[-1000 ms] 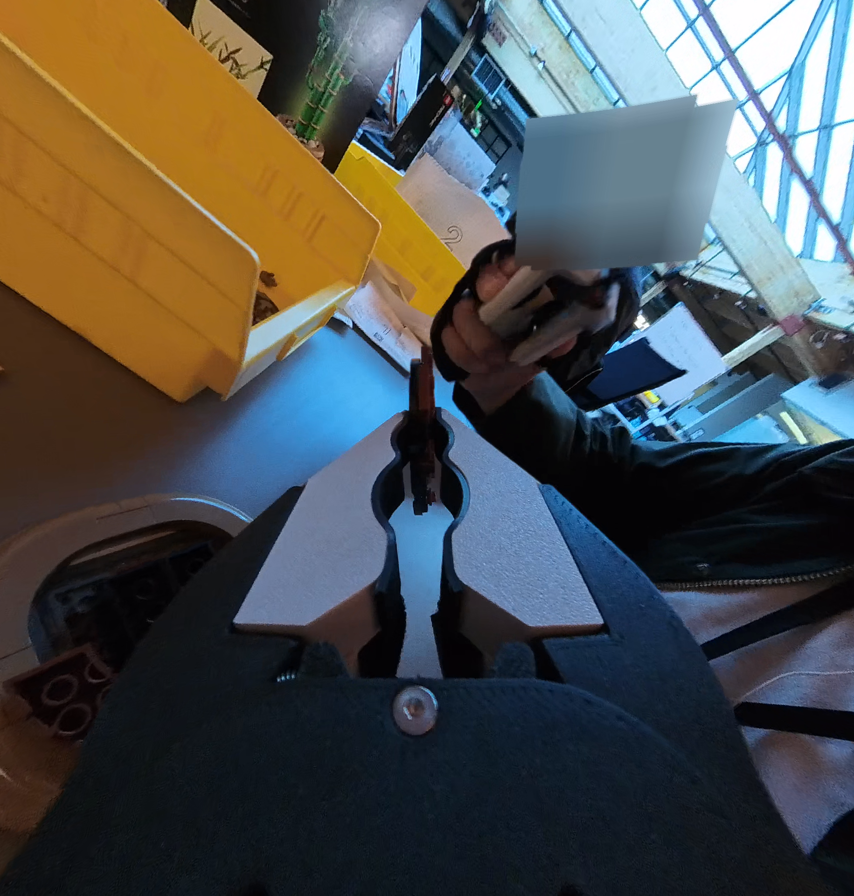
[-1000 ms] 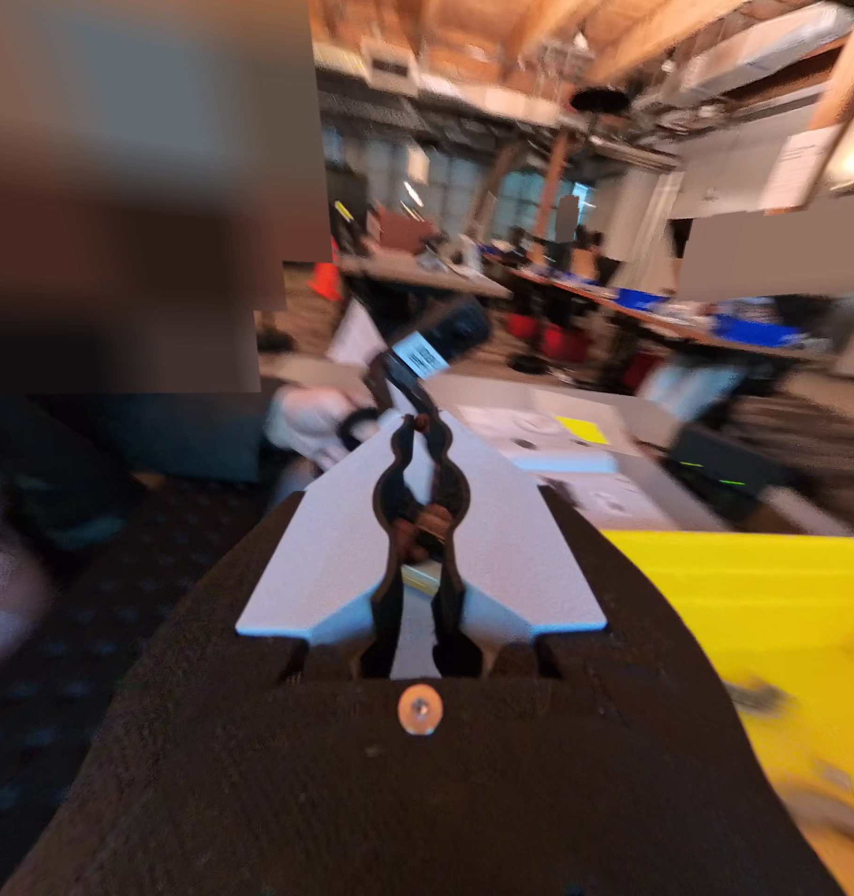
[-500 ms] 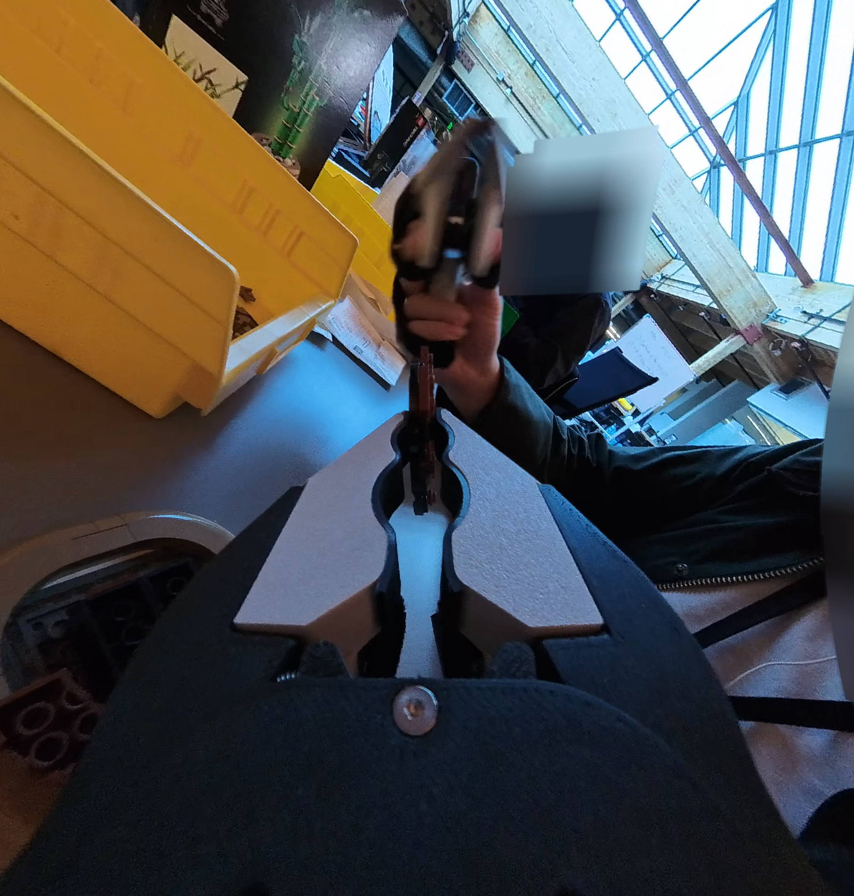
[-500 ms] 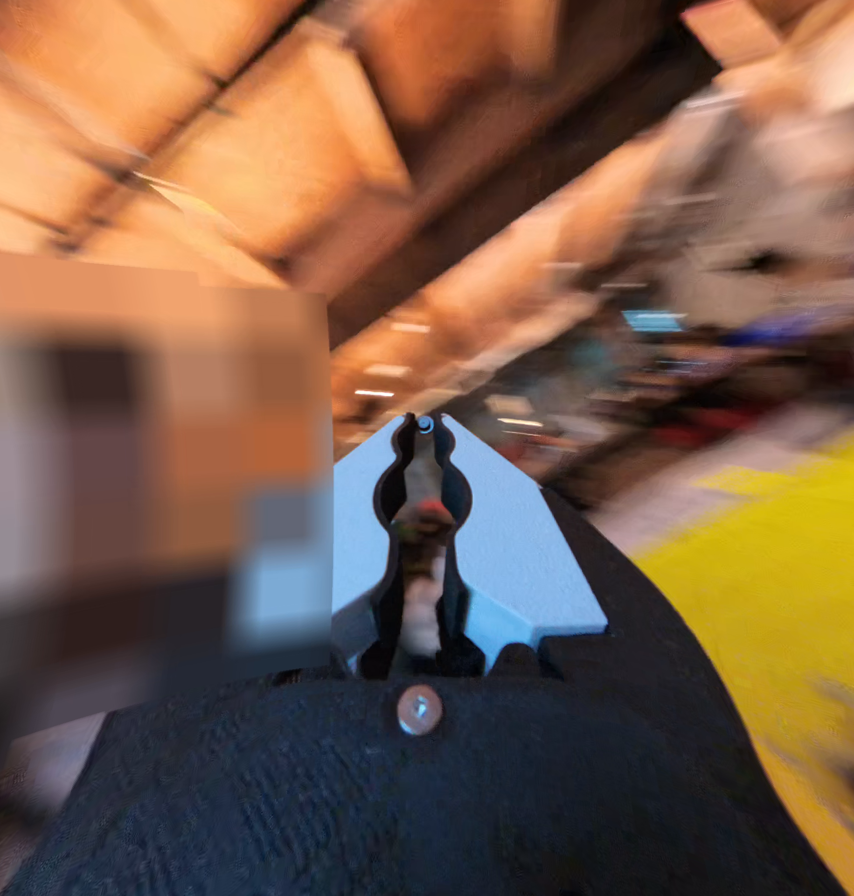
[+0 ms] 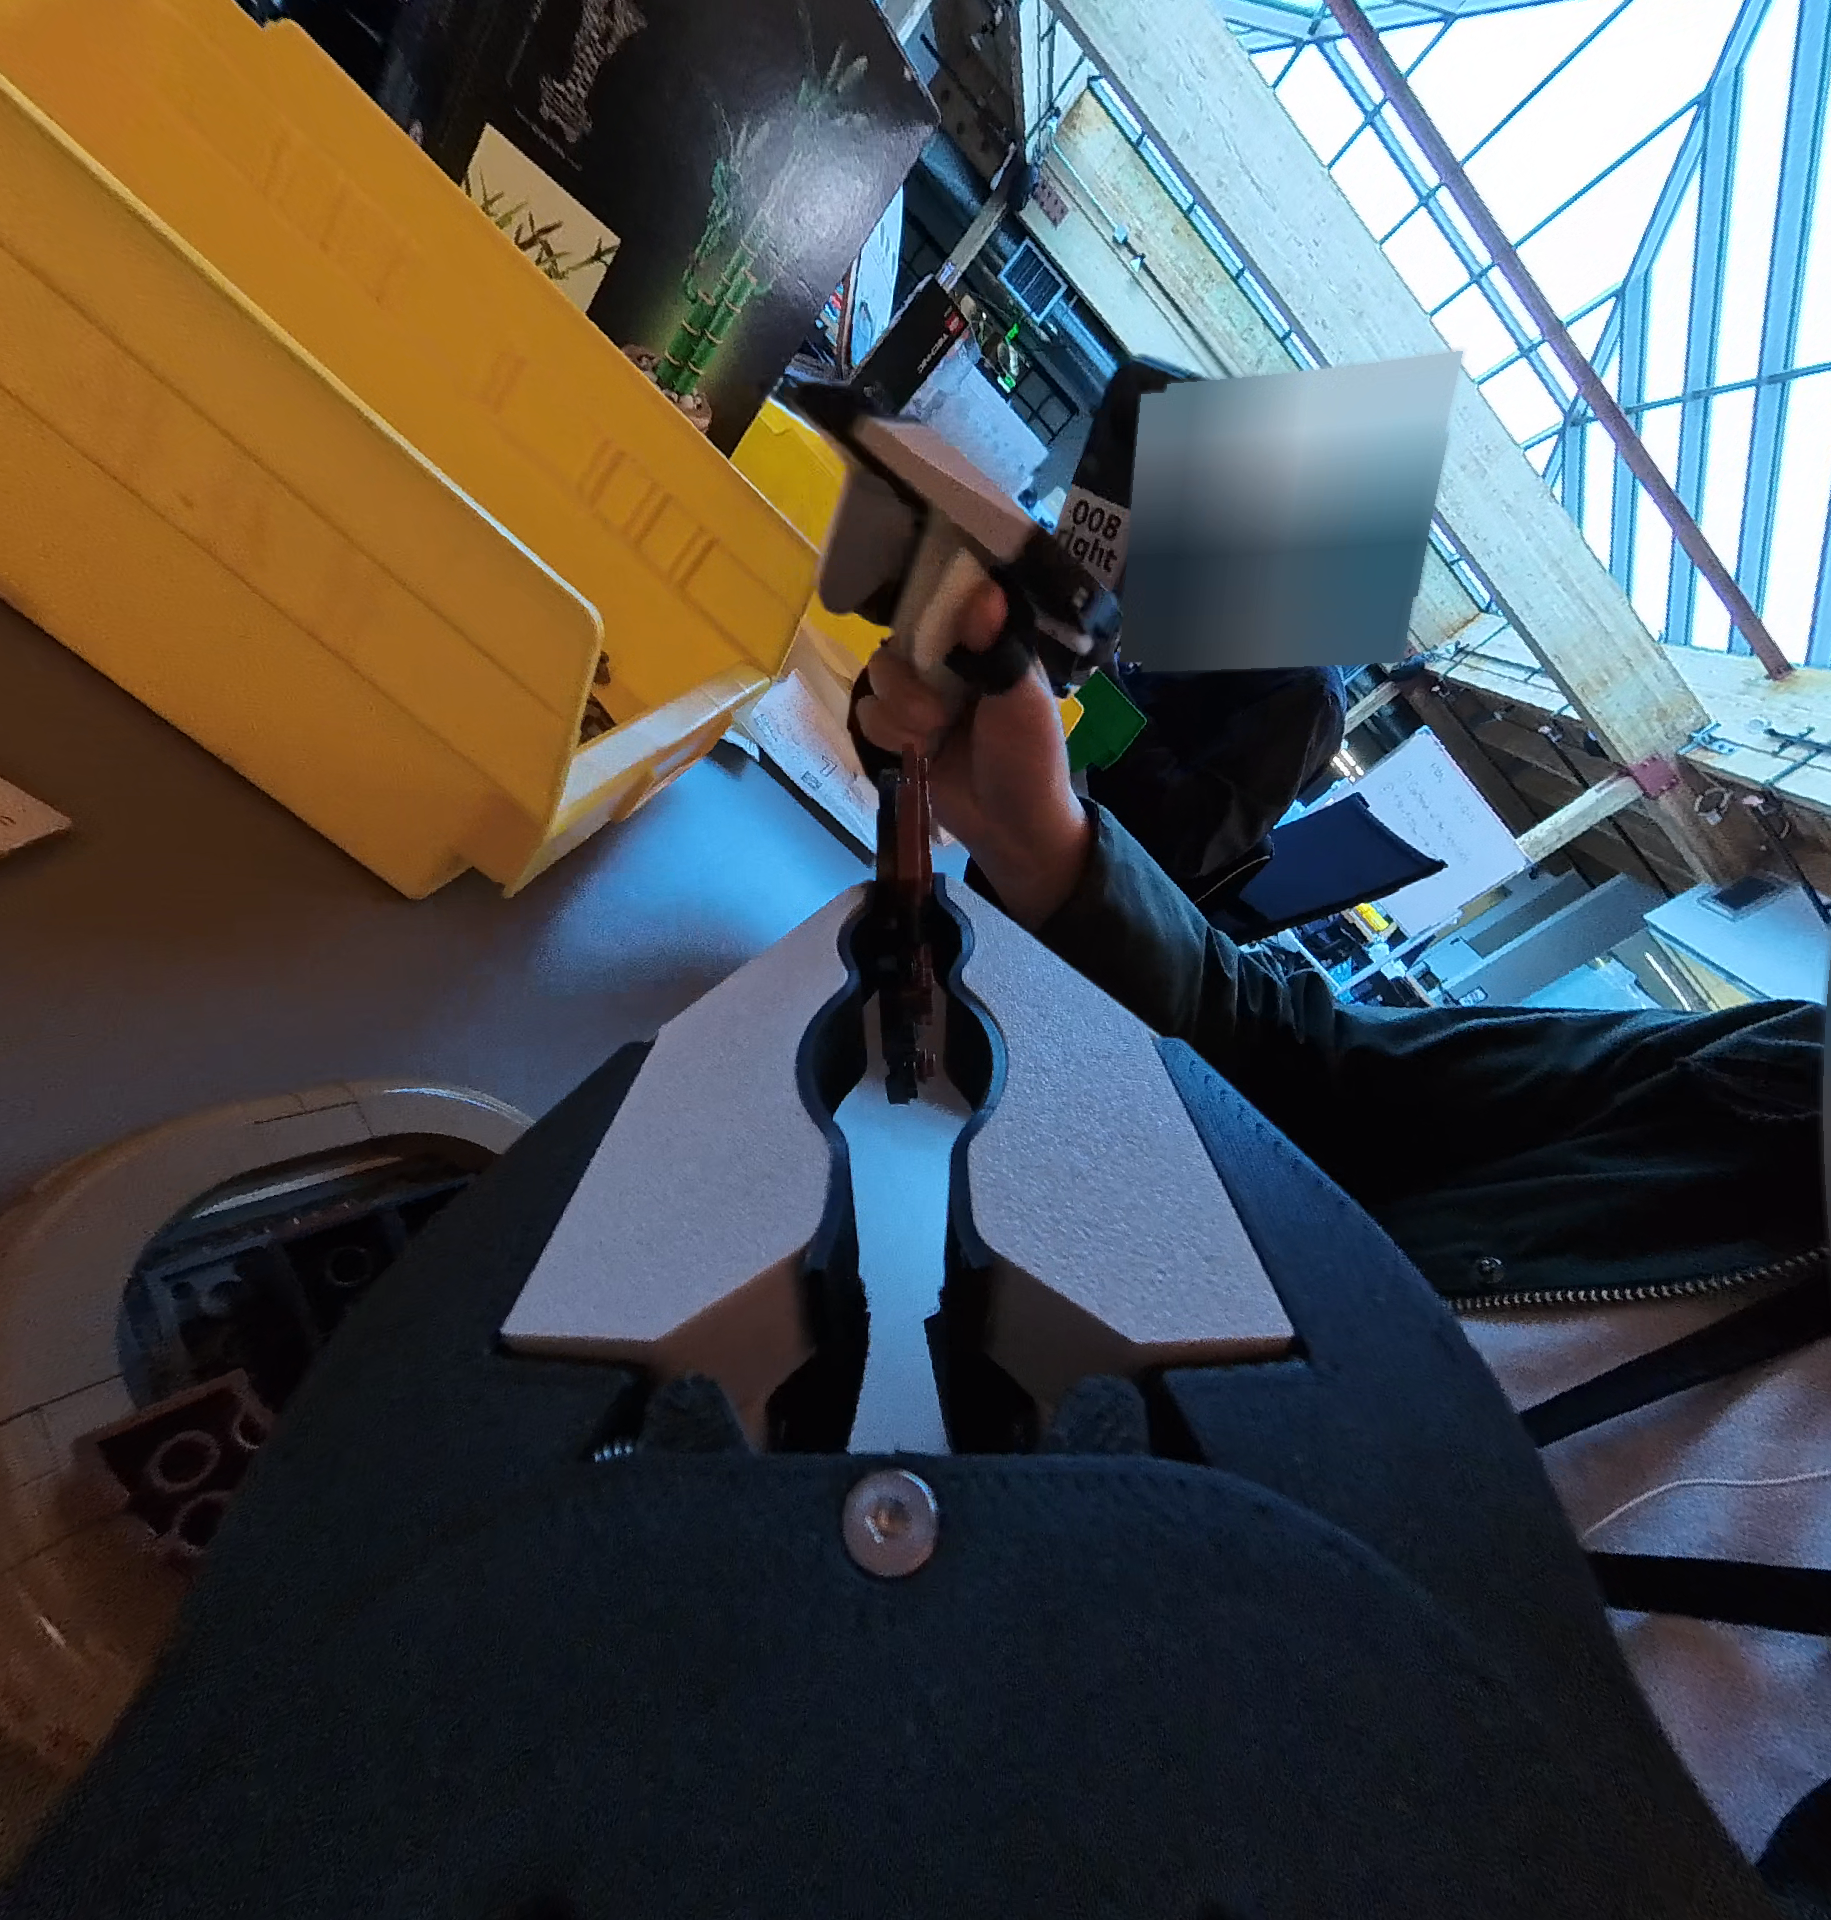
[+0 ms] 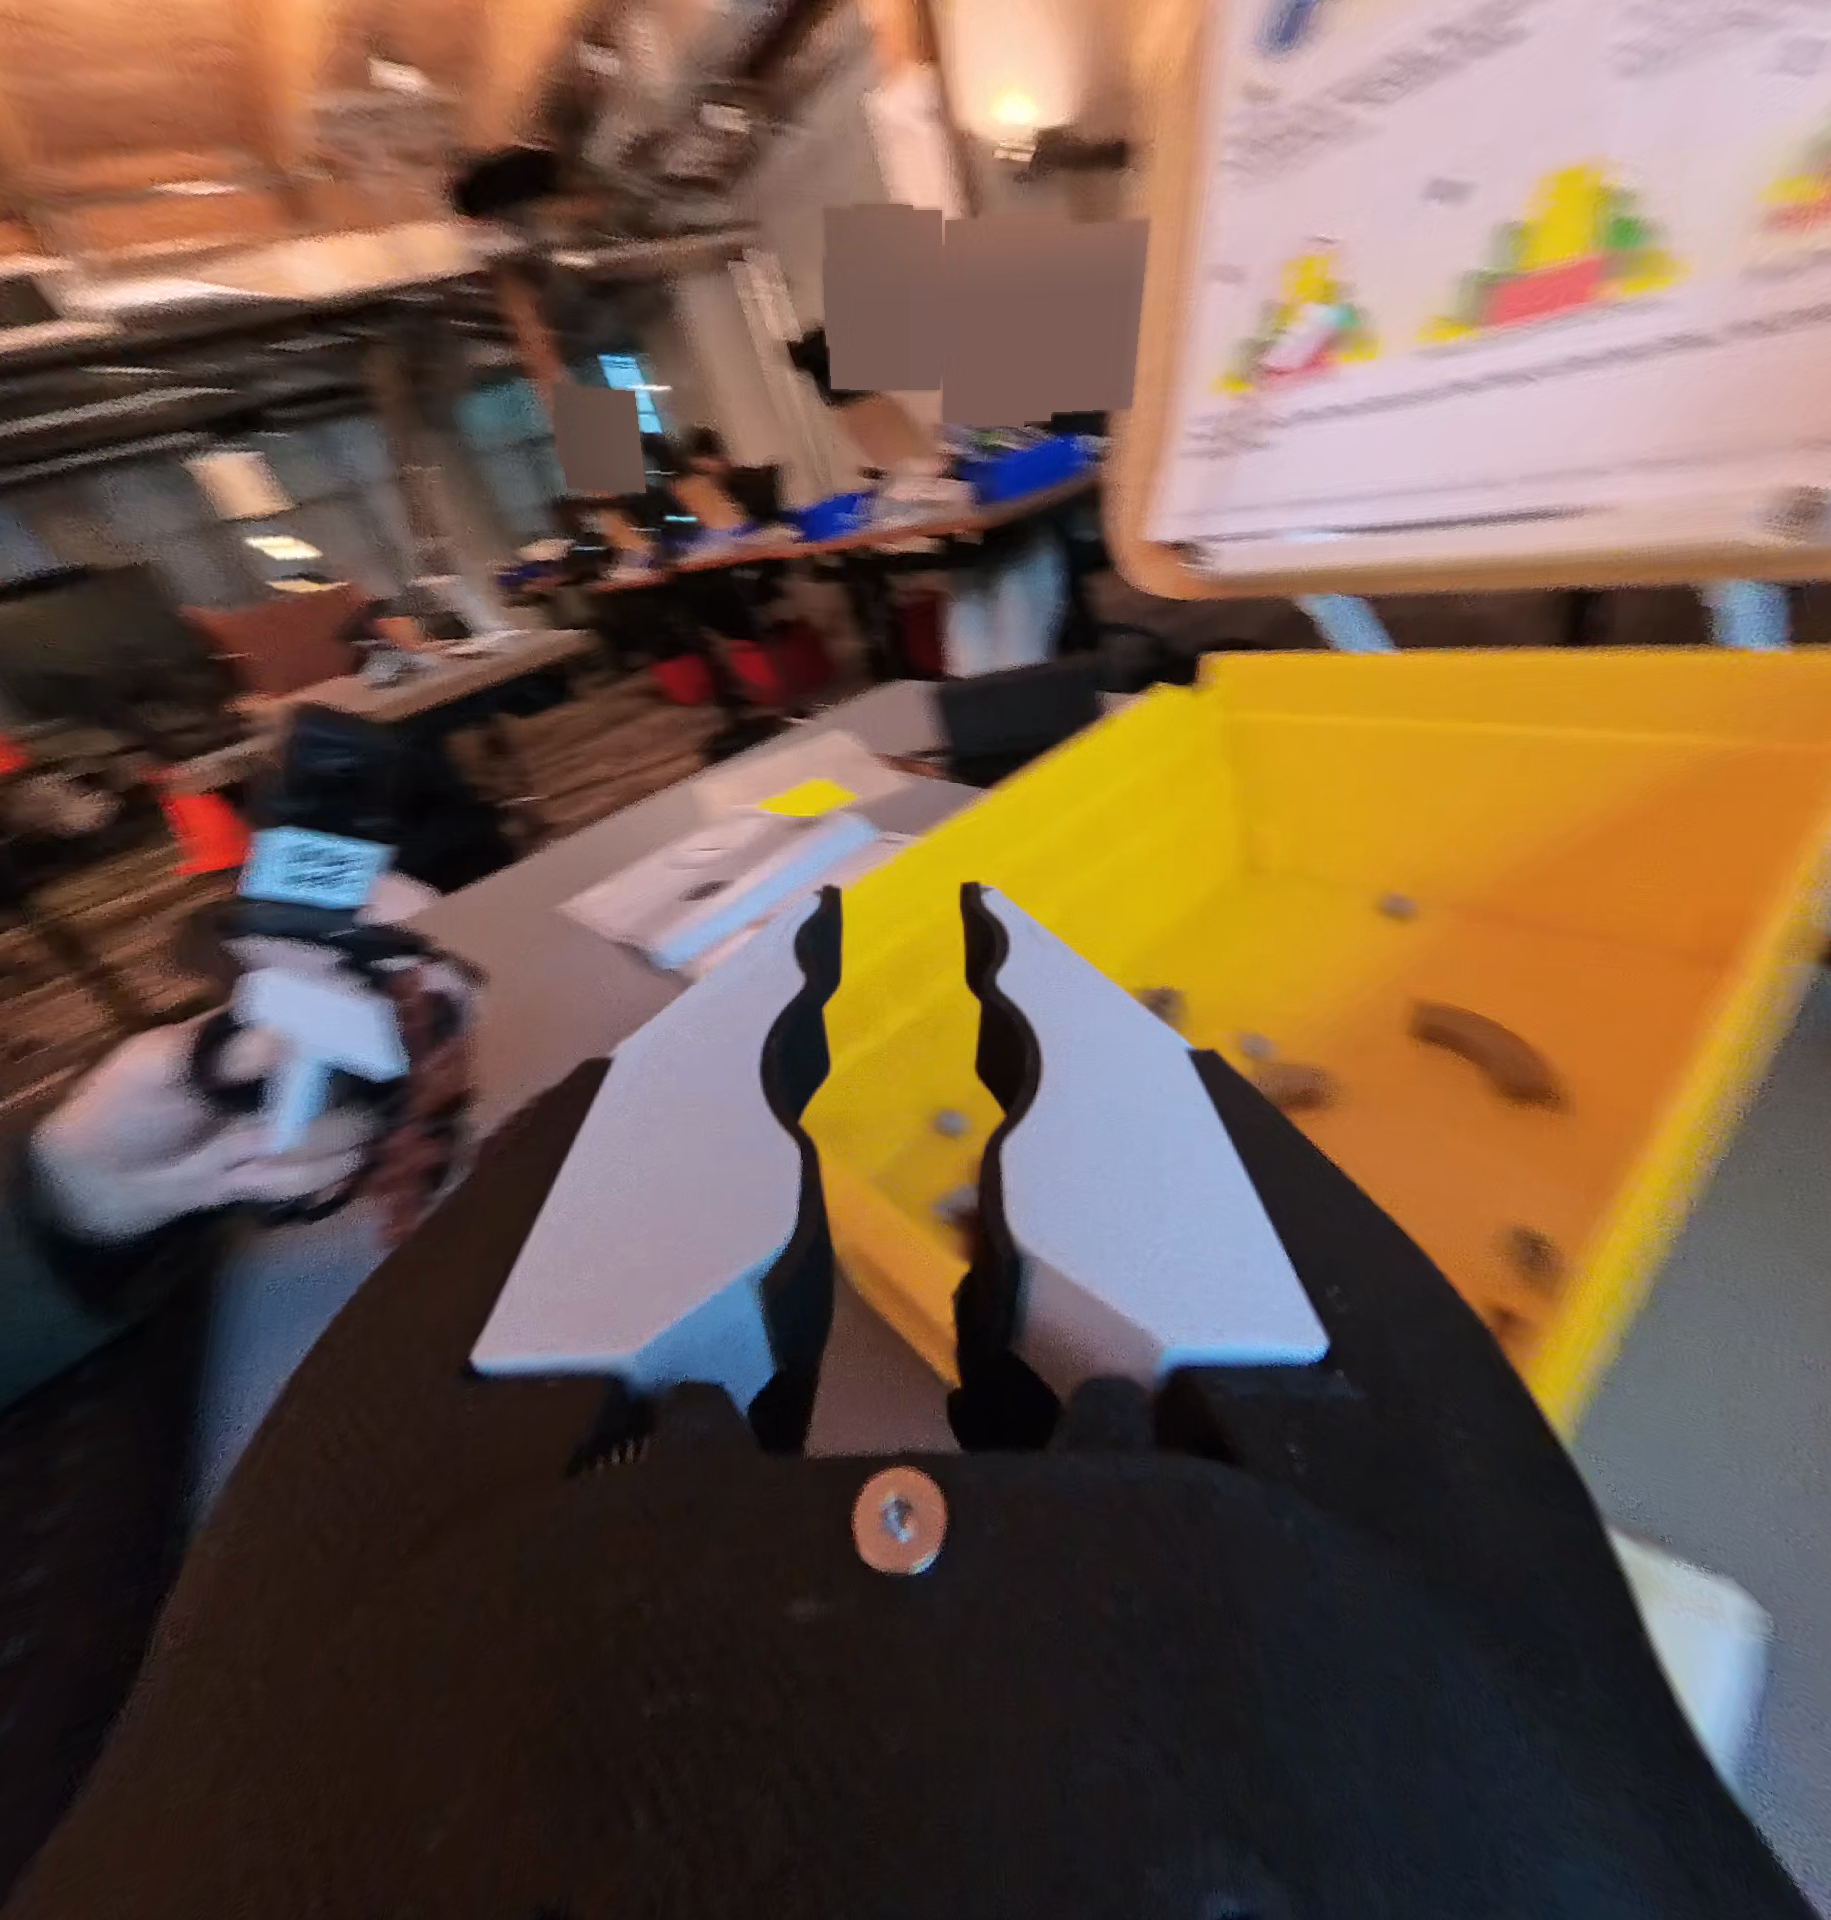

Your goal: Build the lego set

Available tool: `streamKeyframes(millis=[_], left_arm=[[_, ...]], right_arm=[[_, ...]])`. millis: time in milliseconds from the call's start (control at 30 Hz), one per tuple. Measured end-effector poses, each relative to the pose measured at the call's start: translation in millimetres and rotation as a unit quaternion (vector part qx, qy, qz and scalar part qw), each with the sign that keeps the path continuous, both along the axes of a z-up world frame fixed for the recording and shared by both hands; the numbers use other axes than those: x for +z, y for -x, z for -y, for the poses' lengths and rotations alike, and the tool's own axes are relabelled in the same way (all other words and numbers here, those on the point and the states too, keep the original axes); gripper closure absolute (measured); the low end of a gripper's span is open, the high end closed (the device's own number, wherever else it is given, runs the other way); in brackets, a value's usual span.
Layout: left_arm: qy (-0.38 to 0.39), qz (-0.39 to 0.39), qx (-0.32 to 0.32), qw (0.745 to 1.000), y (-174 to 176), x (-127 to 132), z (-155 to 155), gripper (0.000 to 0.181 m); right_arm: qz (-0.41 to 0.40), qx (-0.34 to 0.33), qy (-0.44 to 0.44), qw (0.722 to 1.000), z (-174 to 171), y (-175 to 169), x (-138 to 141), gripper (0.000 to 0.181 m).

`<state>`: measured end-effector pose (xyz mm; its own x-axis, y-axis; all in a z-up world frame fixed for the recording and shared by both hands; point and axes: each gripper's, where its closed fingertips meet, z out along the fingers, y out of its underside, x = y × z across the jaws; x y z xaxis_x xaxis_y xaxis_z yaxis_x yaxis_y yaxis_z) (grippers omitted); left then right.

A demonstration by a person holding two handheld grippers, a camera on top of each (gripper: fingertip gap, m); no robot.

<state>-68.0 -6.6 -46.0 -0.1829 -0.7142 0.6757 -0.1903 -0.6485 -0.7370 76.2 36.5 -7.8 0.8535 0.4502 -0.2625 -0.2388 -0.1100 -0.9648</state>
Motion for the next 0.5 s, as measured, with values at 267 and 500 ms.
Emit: streamKeyframes(millis=[267, 500], left_arm=[[0.059, 0.028, 0.02, 0.998, 5, 6, -13, 0.175], [0.082, 0.04, 0.001, 0.996, 6, 11, -8, 0.175]], right_arm=[[0.27, 0.175, -0.127, 0.938, 49, 132, -14, 0.173], [0.362, 0.153, -0.141, 0.909, 46, 139, -30, 0.172]])
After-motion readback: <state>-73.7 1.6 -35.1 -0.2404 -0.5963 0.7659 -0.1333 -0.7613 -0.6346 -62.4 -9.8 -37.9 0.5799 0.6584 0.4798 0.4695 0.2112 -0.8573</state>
